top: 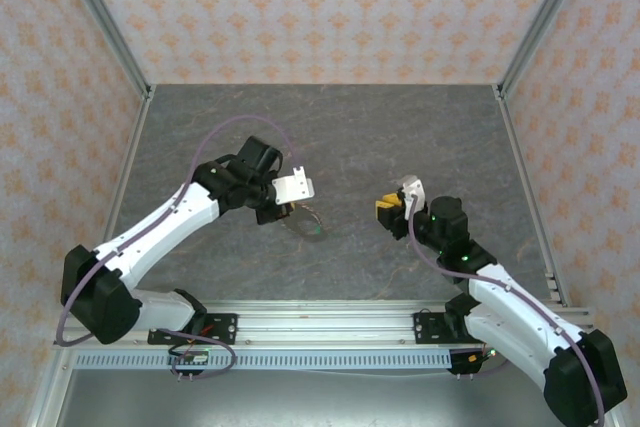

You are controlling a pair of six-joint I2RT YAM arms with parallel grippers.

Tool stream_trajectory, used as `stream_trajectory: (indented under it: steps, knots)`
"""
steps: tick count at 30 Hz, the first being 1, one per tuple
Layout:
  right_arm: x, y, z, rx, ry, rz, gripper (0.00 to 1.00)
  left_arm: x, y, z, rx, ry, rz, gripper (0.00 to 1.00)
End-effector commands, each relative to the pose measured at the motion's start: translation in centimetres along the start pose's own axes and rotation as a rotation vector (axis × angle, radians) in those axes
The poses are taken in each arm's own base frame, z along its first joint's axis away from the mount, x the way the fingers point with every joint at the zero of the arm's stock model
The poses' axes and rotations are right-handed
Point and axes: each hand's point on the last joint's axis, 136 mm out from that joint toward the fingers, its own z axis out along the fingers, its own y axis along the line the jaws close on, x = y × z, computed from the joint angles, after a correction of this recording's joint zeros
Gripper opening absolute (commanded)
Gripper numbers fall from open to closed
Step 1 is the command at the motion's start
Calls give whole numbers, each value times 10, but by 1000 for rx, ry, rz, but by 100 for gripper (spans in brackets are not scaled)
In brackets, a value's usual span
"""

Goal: Put the keys on the keyring

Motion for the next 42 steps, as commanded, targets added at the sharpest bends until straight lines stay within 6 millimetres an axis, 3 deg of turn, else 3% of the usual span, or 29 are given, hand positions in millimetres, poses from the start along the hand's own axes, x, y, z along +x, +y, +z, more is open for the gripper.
stream_trajectory:
  steps: [1, 8, 15, 23, 30, 33, 35, 42]
  knots:
    - [-4, -10, -1, 56, -36, 11, 26, -1, 1, -21, -21, 16, 51, 0]
    - [-7, -13, -4, 80, -40, 16, 26, -20, -8, -2, 73, -45, 63, 0]
    - [-12, -19, -13, 127, -32, 3, 26, -42, -32, 44, 162, -20, 125, 0]
    - [-8, -31, -20, 205, -36, 83, 26, -83, -38, 82, 195, -53, 134, 0]
    - [-7, -39, -30, 259, -71, 123, 26, -85, -57, 115, 219, -18, 118, 0]
    - [-9, -46, -34, 304, -102, 134, 28, -92, -65, 123, 217, -51, 87, 1]
    - [-12, -51, -36, 334, -123, 135, 30, -97, -67, 126, 211, -82, 53, 11]
    - [-30, -75, -49, 488, -200, 88, 36, -103, -64, 110, 150, -186, -15, 23]
